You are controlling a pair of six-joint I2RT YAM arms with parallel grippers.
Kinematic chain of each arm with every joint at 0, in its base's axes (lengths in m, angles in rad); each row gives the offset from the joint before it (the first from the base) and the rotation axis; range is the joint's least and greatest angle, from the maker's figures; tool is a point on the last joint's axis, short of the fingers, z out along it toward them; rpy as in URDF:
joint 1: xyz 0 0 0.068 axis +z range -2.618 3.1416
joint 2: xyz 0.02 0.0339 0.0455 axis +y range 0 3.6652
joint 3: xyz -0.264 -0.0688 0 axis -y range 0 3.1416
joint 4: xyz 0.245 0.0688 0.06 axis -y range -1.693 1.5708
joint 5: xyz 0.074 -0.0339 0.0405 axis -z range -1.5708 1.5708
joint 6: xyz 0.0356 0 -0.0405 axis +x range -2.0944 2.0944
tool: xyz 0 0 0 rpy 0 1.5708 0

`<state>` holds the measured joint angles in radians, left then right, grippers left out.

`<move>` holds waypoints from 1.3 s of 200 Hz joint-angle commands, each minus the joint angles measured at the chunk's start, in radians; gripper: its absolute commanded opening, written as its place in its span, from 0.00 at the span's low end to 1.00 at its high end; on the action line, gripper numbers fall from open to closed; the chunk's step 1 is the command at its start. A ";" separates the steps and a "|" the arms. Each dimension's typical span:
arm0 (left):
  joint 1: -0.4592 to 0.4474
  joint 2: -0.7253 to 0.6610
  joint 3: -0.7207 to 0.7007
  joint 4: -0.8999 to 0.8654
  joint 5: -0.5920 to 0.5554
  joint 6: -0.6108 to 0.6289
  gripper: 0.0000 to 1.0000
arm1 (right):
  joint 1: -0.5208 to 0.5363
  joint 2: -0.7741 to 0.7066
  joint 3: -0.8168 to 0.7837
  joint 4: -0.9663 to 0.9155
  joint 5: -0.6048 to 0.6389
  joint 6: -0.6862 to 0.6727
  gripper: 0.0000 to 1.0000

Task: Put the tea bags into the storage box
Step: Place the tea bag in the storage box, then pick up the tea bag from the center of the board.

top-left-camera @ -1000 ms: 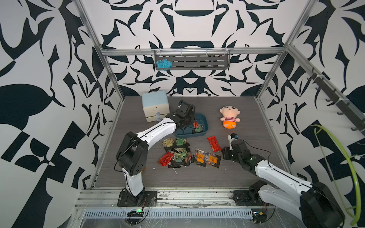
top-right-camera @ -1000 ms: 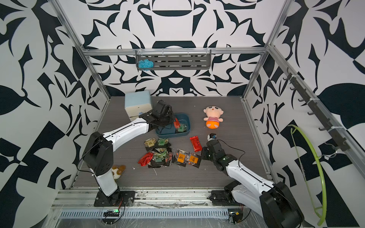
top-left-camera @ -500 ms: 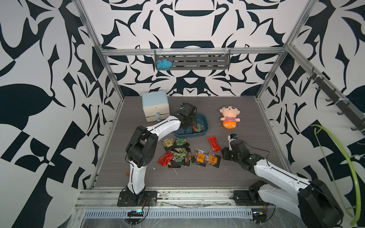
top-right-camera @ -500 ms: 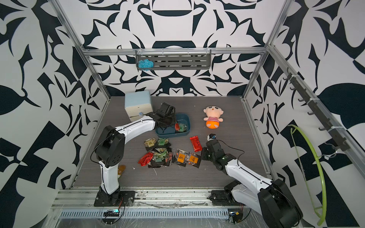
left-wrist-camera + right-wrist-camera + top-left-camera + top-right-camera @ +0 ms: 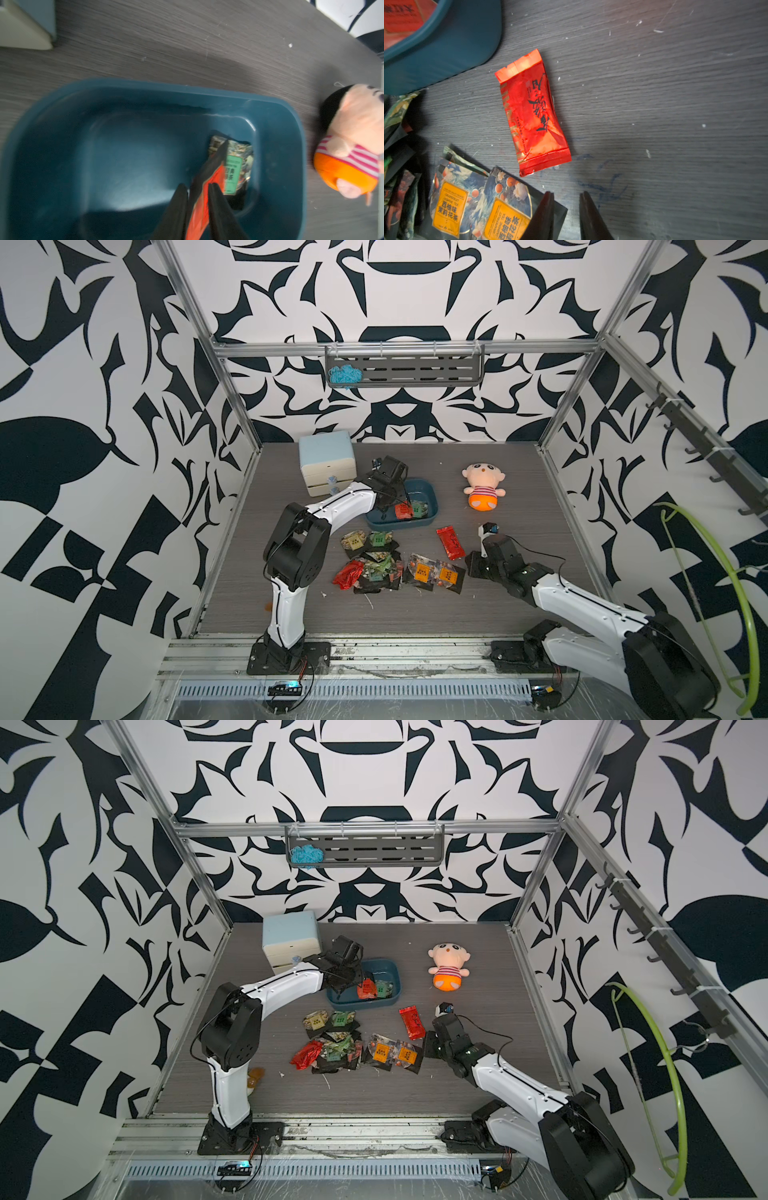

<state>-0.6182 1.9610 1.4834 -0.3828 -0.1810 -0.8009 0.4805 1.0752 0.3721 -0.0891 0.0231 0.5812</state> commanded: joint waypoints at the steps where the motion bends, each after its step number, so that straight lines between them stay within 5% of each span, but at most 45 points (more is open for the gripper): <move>1: 0.008 -0.089 -0.040 -0.053 -0.069 0.028 0.34 | 0.005 -0.001 0.030 0.019 0.004 0.005 0.26; 49: 0.010 -0.235 -0.133 -0.099 -0.105 0.030 0.48 | 0.005 -0.012 0.025 0.018 0.009 0.003 0.27; 102: -0.031 -0.409 -0.305 -0.039 0.108 -0.023 0.46 | 0.004 -0.025 0.022 0.019 -0.005 -0.006 0.29; 165: -0.144 -0.592 -0.514 0.036 0.100 -0.152 0.47 | 0.005 -0.058 0.005 0.032 -0.010 -0.012 0.30; 206: -0.240 -0.621 -0.600 0.087 0.090 -0.213 0.47 | 0.004 -0.076 0.009 -0.002 -0.010 0.005 0.29; 260: -0.370 -0.544 -0.632 0.167 0.152 -0.245 0.43 | 0.046 -0.136 0.017 -0.102 -0.101 0.192 0.28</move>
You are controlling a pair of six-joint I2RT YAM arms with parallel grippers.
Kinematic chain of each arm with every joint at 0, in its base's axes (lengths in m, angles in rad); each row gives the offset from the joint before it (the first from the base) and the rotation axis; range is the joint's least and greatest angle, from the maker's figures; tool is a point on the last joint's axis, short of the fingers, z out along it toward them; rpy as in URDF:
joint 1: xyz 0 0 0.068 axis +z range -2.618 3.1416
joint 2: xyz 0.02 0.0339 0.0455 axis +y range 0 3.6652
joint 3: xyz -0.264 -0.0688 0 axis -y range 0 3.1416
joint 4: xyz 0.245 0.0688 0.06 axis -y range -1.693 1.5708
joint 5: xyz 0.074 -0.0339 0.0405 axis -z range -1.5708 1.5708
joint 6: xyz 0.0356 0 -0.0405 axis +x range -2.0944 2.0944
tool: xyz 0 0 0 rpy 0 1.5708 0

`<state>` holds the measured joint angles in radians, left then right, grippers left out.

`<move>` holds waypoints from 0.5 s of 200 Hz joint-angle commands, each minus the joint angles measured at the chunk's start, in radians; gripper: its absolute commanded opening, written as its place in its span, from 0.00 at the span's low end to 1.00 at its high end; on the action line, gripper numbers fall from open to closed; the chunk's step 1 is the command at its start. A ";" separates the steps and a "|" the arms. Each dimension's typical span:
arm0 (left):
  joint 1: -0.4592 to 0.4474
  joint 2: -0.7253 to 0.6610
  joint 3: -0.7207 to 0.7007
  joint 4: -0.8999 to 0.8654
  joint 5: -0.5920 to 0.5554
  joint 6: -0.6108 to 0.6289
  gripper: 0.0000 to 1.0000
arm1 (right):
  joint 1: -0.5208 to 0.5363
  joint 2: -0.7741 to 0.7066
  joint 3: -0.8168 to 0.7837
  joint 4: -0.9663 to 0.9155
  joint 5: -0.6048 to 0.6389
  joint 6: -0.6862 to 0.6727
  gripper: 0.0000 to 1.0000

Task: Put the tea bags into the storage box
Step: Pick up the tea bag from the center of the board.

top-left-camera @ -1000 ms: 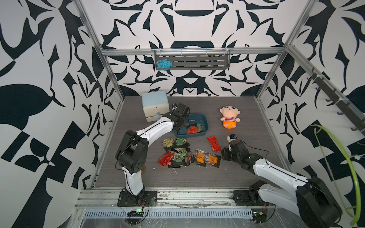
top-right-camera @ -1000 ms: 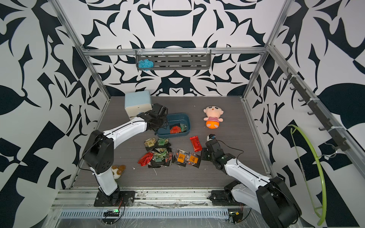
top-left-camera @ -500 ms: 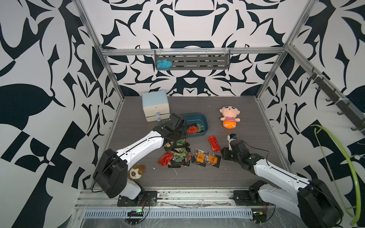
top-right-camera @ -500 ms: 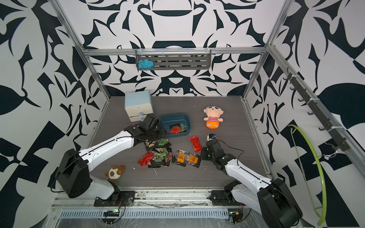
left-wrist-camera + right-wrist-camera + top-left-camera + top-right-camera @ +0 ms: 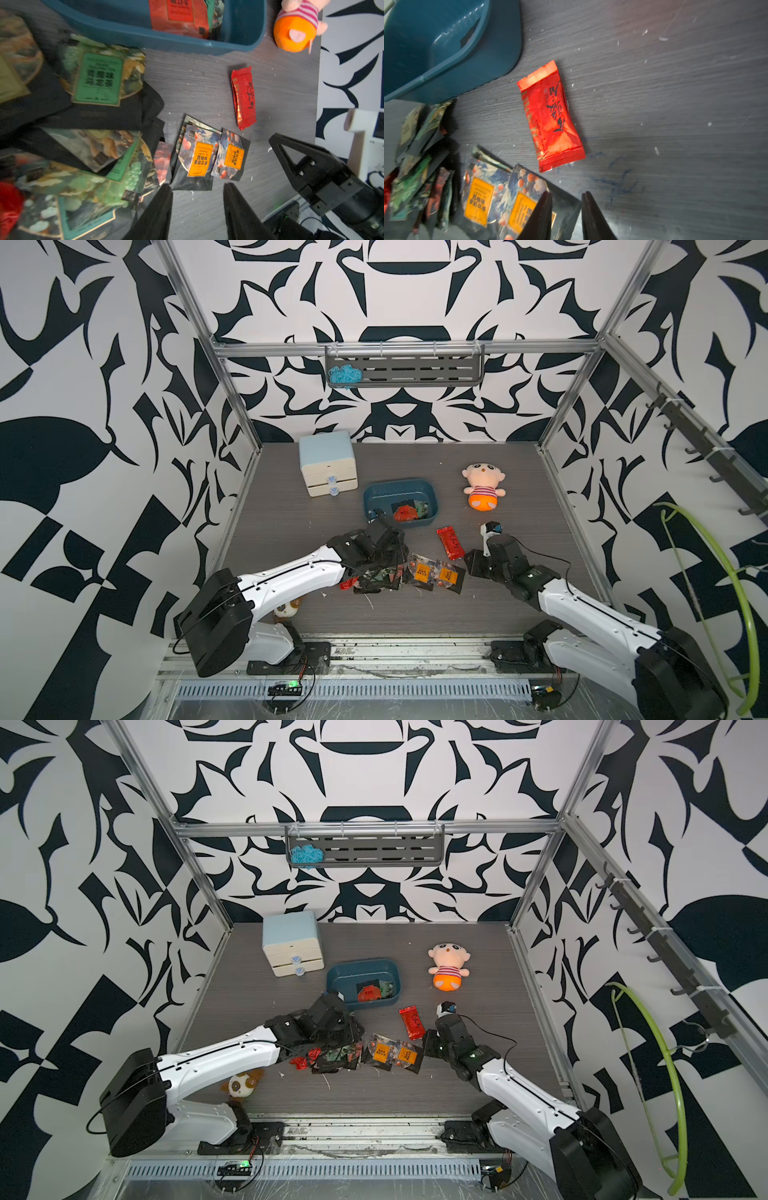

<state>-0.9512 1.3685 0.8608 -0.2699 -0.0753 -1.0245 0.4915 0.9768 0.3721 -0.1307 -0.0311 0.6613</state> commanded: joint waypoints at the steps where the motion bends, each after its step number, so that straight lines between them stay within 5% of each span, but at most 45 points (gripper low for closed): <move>1: -0.038 0.051 -0.009 0.055 0.049 -0.023 0.42 | 0.039 -0.038 0.016 -0.064 -0.047 0.117 0.28; 37: -0.075 0.132 0.018 0.053 0.099 0.005 0.28 | 0.188 -0.107 -0.026 -0.101 0.002 0.263 0.23; 100: -0.077 0.178 -0.047 0.156 0.117 -0.063 0.24 | 0.366 -0.089 -0.032 -0.052 0.091 0.392 0.24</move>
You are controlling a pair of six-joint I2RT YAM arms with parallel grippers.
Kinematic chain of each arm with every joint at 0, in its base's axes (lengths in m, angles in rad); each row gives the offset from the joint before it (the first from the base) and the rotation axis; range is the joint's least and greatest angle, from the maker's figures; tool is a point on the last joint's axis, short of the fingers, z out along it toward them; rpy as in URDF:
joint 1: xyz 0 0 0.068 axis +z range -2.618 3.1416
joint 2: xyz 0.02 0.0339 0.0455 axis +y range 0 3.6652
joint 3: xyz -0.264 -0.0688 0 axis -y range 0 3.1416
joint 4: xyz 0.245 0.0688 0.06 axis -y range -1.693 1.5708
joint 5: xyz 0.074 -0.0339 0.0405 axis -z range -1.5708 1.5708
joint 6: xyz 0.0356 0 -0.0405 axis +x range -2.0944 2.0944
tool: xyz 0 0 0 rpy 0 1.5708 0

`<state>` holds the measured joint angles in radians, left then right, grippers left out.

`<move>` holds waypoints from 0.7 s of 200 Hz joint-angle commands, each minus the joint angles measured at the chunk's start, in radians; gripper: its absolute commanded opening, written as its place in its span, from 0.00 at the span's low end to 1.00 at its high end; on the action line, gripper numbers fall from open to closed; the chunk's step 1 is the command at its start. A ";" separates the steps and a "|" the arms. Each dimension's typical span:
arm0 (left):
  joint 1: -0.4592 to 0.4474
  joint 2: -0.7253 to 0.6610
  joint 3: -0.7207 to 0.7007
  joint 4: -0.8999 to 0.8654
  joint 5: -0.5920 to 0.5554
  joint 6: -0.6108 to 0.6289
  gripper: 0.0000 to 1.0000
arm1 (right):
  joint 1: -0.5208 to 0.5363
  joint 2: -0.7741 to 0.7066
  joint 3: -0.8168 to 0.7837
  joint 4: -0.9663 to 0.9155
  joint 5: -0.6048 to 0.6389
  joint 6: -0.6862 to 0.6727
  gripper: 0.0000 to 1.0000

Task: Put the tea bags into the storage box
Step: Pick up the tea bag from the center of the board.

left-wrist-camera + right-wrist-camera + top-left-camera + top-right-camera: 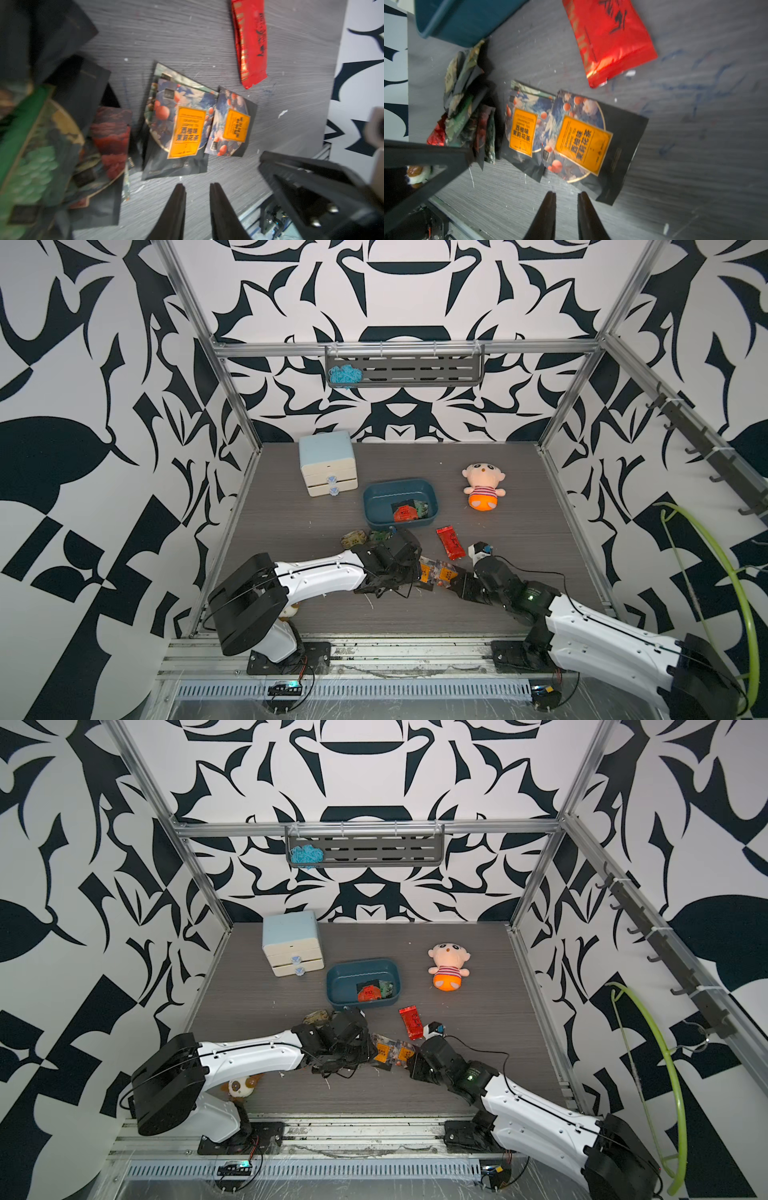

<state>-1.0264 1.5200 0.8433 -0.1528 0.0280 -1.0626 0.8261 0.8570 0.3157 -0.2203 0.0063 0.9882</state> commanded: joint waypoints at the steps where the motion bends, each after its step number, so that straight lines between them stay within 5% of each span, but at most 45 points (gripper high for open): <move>1: -0.002 0.027 -0.029 0.040 0.013 -0.025 0.24 | 0.032 0.034 0.027 0.038 0.054 0.065 0.24; 140: -0.034 0.156 0.012 0.173 0.006 -0.085 0.22 | 0.055 0.307 0.164 -0.038 0.321 -0.009 0.25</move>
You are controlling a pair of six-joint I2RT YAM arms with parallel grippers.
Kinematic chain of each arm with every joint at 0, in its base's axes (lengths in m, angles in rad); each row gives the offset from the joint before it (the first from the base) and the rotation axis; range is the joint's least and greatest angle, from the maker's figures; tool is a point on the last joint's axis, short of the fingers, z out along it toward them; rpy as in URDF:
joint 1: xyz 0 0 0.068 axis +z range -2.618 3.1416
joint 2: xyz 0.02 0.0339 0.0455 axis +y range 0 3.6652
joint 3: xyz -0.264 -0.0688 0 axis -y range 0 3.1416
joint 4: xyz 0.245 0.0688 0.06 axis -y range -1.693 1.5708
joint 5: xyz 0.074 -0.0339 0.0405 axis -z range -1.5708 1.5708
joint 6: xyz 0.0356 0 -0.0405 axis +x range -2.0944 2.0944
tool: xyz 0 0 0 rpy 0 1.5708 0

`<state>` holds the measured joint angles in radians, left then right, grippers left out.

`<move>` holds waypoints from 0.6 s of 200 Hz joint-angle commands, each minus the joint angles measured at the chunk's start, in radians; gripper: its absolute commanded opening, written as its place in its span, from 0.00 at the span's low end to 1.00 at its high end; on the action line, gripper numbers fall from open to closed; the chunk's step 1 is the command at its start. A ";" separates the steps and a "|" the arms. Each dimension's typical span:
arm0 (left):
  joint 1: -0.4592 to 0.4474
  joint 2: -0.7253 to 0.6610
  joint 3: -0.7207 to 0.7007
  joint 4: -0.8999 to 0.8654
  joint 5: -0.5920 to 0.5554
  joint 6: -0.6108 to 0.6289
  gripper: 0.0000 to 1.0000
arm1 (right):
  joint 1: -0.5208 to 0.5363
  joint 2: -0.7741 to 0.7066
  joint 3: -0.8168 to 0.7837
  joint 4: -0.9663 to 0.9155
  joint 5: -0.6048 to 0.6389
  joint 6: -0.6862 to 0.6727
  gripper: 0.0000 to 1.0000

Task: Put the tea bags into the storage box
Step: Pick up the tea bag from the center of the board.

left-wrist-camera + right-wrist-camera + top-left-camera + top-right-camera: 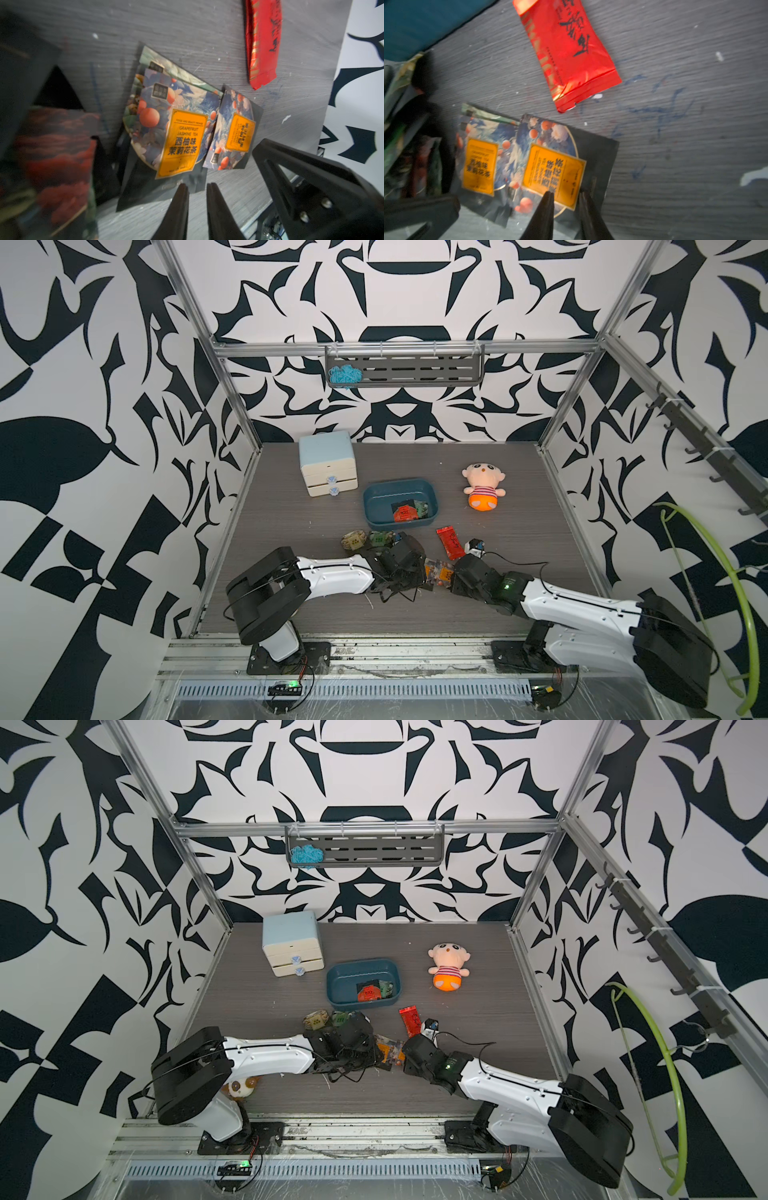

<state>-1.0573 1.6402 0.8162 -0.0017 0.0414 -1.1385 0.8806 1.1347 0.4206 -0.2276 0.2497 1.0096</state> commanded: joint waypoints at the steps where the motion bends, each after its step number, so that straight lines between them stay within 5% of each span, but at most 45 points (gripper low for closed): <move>1: -0.004 0.037 0.040 0.022 -0.007 -0.009 0.22 | 0.001 0.030 0.060 -0.033 0.079 -0.030 0.25; 120: -0.004 0.125 0.114 -0.017 -0.078 0.024 0.38 | -0.009 0.184 0.067 0.001 0.045 -0.061 0.14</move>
<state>-1.0599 1.7363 0.8967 0.0139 -0.0200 -1.1278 0.8764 1.2968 0.4786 -0.2119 0.3115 0.9543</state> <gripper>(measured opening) 0.369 0.146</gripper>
